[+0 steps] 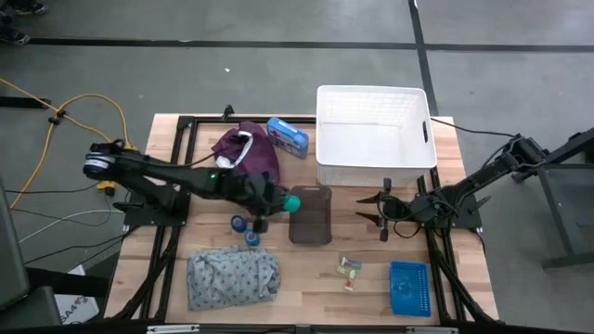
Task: Pick & Place Medicine items
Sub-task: Put the green rolled bandage into the black bin
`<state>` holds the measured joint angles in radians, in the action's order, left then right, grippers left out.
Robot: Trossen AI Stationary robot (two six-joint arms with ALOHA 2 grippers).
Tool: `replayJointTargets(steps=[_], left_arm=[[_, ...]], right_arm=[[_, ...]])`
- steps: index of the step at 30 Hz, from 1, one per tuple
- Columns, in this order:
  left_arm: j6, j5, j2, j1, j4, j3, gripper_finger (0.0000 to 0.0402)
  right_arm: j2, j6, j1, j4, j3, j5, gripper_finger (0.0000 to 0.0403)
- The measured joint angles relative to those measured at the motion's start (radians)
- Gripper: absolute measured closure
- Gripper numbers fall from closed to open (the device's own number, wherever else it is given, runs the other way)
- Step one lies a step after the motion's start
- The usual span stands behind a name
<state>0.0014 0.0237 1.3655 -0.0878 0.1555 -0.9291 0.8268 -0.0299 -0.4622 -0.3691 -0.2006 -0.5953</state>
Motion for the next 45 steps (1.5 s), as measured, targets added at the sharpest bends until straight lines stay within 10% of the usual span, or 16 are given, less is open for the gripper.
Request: replayJointTargets(steps=[21,37,45], left_arm=[[0.144,-0.024,0.467,0.063,0.473,-0.532,0.0369],[0.168,0.019,0.481,0.08,0.53,-0.544,0.0366],[0.167,0.018,0.481,0.08,0.537,-0.544,0.03]], right_arm=[[0.0,0.0,0.0,0.005,0.0,0.0,0.0256],[0.0,0.0,0.0,0.017,0.0,0.0,0.0256],[0.0,0.0,0.0,0.018,0.0,0.0,0.0256]])
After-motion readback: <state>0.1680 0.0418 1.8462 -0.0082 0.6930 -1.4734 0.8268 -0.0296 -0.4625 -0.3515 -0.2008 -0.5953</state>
